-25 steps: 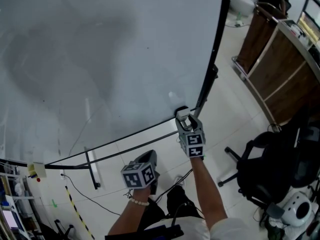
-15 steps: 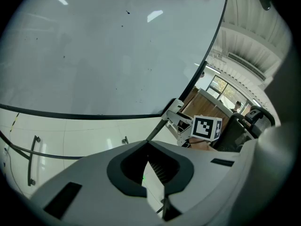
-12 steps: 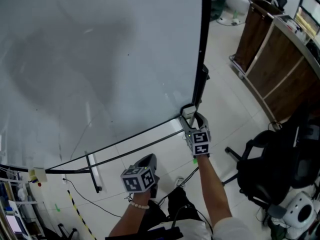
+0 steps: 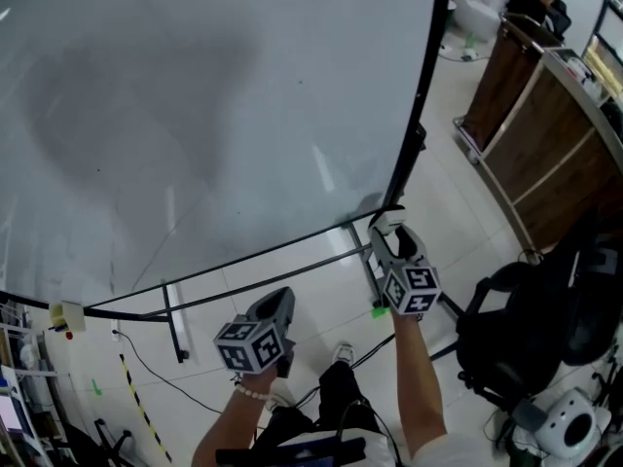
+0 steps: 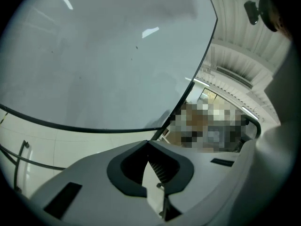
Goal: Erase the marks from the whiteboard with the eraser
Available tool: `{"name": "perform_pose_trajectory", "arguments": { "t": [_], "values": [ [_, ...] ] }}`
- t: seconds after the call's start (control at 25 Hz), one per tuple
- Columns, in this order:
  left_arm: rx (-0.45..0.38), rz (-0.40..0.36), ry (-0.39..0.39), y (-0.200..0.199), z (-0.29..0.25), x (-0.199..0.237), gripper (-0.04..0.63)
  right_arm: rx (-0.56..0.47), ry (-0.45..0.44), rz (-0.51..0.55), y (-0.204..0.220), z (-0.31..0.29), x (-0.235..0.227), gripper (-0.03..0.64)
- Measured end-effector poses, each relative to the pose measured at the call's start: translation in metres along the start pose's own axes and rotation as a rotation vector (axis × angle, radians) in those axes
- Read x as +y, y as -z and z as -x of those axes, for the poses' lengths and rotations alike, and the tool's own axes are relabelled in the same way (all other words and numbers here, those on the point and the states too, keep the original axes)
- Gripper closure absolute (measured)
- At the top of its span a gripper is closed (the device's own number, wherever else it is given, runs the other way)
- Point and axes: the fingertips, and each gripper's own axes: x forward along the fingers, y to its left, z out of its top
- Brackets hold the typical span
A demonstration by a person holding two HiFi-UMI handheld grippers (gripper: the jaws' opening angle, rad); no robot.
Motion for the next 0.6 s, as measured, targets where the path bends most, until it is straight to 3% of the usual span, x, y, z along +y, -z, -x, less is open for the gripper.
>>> {"name": "perform_pose_trajectory", "arguments": {
  "t": [0.12,0.28,0.4,0.6],
  "values": [
    [-0.056,-0.038,-0.026,-0.007,0.049,0.027,0.607,-0.025,-0.037,-0.074,-0.015,0.039,0.045,0.368],
    [-0.129,-0.028,-0.051,-0.003,0.140,0.075,0.607,-0.063,-0.122,-0.156,-0.028,0.091,0.139,0.368],
    [-0.205,-0.020,-0.049,-0.002,0.212,0.109,0.607,-0.091,-0.178,-0.171,-0.032,0.123,0.218,0.368],
    [-0.244,-0.019,-0.028,0.011,0.362,0.166,0.607,-0.118,-0.200,-0.171,-0.026,0.206,0.378,0.368]
  ]
}}
